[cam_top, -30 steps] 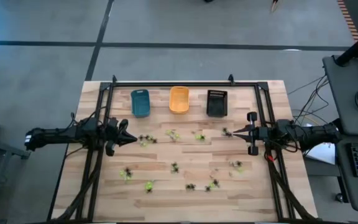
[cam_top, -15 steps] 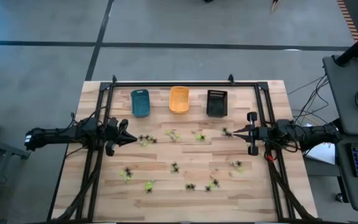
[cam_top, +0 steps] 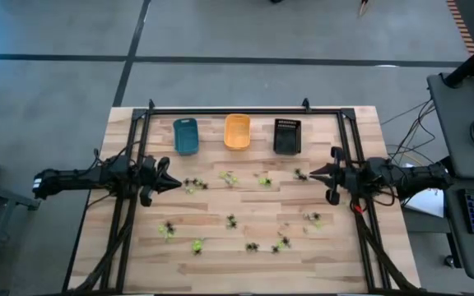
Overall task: Sort Halloween decoration
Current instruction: Put the black spider toy into the orange bin
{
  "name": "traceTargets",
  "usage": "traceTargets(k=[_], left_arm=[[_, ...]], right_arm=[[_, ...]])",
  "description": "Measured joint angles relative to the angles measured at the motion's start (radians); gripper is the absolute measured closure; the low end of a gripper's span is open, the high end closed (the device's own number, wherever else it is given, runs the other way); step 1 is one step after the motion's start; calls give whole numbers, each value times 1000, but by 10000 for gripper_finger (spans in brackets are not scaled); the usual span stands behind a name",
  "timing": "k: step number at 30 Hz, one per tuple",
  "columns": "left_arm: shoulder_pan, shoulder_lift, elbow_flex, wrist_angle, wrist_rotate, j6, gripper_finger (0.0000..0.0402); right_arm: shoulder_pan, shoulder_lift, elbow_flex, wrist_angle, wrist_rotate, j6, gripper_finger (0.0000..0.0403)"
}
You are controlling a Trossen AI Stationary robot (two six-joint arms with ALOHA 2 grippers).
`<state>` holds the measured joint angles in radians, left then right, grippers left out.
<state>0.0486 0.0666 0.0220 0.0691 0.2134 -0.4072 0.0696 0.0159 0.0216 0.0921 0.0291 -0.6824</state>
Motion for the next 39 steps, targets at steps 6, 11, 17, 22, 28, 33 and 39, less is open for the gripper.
traceTargets(k=[6, 11, 17, 22, 28, 33, 39], left_arm=[[0, 1, 0, 195, -389, 81, 402], [-2, 49, -11, 284, -432, 136, 402], [-5, 173, -12, 325, -432, 36, 402], [-10, 321, -12, 354, -430, -34, 402], [-10, 446, 12, 413, -432, -25, 402], [-9, 511, 43, 413, -459, 11, 402], [-10, 594, 55, 461, -472, -4, 402]], right_arm=[[0, 6, 0, -12, 61, -216, 374], [0, 6, 0, -11, 61, -173, 374], [0, 6, 0, -5, 38, 4, 374], [0, 13, 0, 78, -56, 560, 374], [0, 42, 0, 132, 30, 954, 374], [0, 121, 0, 119, 177, 1192, 374], [0, 252, 0, 117, 184, 1360, 374]])
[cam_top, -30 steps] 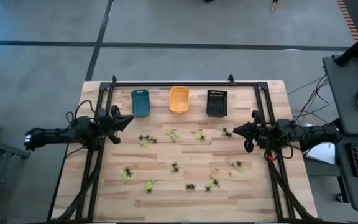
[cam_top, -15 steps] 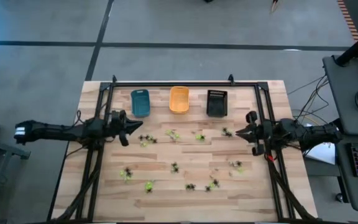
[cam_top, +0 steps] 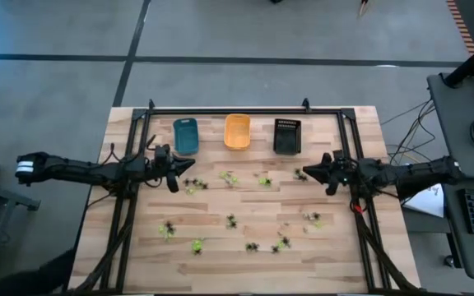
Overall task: Sort Halloween decoration
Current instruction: Put the black spider toy into the orange bin
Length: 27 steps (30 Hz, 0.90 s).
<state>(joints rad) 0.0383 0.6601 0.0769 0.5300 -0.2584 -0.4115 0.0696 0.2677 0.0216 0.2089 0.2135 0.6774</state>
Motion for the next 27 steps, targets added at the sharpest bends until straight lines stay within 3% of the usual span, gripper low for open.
traceTargets(k=[9, 14, 19, 23, 27], left_arm=[[-3, 137, 0, 169, 71, -227, 402], [-6, 216, 0, 169, 97, -198, 402], [-43, 306, 0, 247, 200, -48, 402], [-68, 350, 29, 396, 218, -53, 402], [-111, 383, 64, 424, 223, -61, 402]], right_arm=[[0, 139, 0, -32, -8, 511, 374], [0, 173, 0, -87, -38, 529, 374], [0, 186, 0, -60, -61, 517, 374], [0, 186, 0, -28, -17, 536, 374], [0, 186, 0, 18, 17, 541, 374]])
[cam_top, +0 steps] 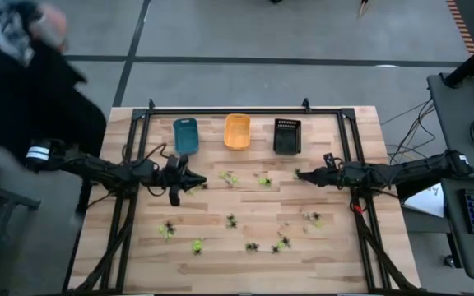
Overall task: Sort Halloween decoration
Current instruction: Put the black spider toy into the orange bin
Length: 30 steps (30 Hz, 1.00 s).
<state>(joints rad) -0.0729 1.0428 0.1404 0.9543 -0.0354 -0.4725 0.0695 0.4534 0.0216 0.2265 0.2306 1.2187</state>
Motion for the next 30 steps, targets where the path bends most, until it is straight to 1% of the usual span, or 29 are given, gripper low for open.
traceTargets(k=[3, 5, 7, 9, 11, 12, 13, 15, 18, 21, 26, 30], left_arm=[[-41, 23, 30, 27, -1, 54, 402], [-70, 49, 46, 86, 0, 107, 402], [-95, 75, 63, 150, 0, 157, 402], [-113, 102, 89, 177, 1, 195, 402], [-125, 133, 114, 177, 1, 203, 402], [-132, 151, 127, 178, 1, 201, 402], [-138, 170, 138, 177, 0, 199, 402], [-158, 214, 167, 181, -5, 198, 402], [-189, 290, 216, 225, -5, 199, 402], [-216, 364, 277, 269, -7, 205, 402], [-221, 463, 357, 264, -7, 198, 402], [-221, 513, 386, 265, -6, 192, 402]], right_arm=[[0, 0, 0, 11, 54, -30, 374], [-1, 0, 0, 16, 70, -55, 374], [-7, 0, 0, 21, 133, -100, 374], [-12, -1, 0, 22, 194, -137, 374], [-11, 0, 0, 56, 257, -220, 374], [-10, 2, 0, 88, 268, -278, 374], [-9, 8, 0, 126, 267, -347, 374], [-1, 15, 1, 217, 225, -464, 374], [15, 25, 44, 256, 158, -581, 374], [32, 47, 125, 163, 155, -622, 374], [53, 123, 306, -137, 153, -685, 374], [73, 206, 439, -319, 85, -787, 374]])
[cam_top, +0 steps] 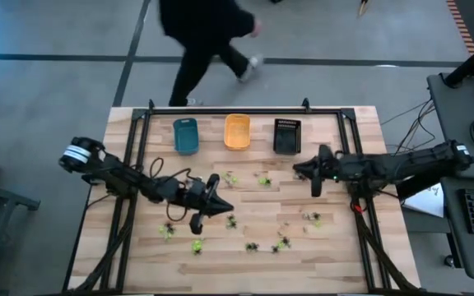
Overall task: Sort Halloween decoration
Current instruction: Put the black spider toy into the orange bin
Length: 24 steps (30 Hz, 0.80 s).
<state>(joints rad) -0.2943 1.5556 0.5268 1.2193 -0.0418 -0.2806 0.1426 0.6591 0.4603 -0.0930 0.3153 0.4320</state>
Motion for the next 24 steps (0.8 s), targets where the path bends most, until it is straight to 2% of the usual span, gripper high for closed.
traceTargets(k=[6, 14, 24], left_arm=[[10, -8, -27, -2, 0, -1, 402], [65, -68, -102, -3, 0, 9, 402], [202, -91, -116, -33, 0, 10, 402]], right_arm=[[35, 121, 112, -98, -36, -135, 374], [63, 265, 143, -112, -37, -329, 374], [62, 416, 142, -103, -19, -390, 374]])
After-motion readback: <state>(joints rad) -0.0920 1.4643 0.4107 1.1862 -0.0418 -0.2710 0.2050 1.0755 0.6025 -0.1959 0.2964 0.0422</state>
